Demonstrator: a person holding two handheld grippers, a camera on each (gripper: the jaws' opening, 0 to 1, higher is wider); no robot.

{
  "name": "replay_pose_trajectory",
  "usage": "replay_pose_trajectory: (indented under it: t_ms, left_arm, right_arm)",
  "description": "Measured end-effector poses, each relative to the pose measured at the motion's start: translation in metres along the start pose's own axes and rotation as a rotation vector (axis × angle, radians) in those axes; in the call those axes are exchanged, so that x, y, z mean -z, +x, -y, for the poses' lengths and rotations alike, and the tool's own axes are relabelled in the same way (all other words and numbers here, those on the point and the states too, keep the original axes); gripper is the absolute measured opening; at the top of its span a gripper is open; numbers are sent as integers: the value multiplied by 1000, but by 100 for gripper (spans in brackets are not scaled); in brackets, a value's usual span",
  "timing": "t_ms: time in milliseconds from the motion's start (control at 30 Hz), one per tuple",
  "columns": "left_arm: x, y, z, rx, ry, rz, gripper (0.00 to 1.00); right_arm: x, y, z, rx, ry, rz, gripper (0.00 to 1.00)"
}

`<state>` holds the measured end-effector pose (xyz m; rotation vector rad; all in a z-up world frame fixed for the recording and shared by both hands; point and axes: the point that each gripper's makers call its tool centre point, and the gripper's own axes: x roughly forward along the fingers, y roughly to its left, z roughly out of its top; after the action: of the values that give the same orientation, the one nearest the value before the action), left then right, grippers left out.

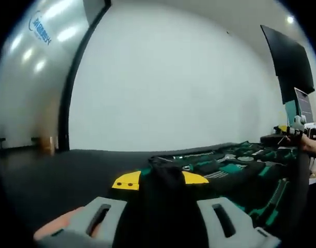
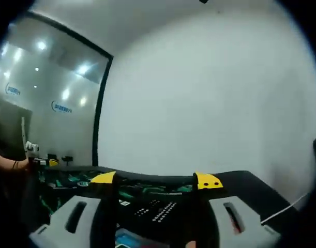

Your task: Pick up the tools and put them into their designated positions in the toolbox.

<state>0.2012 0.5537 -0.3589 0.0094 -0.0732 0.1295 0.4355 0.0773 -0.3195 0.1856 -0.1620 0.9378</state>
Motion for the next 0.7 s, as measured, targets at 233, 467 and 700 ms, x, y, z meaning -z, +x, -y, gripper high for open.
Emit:
replay_pose_trajectory:
  t_ms: [233,467,700]
  left_arm:
    - [-2,-1,0,-1,-4,16,26]
    - [-2,-3,10,8,31,13,26]
    - [-6,-4,6,18,13,46,26]
  right_arm:
    - [1,-5,-5,-10,31,-5,49]
    - [9,-5,-10,-36,52,-37,49]
    - [17,-3,-20,-64,15,-73,49]
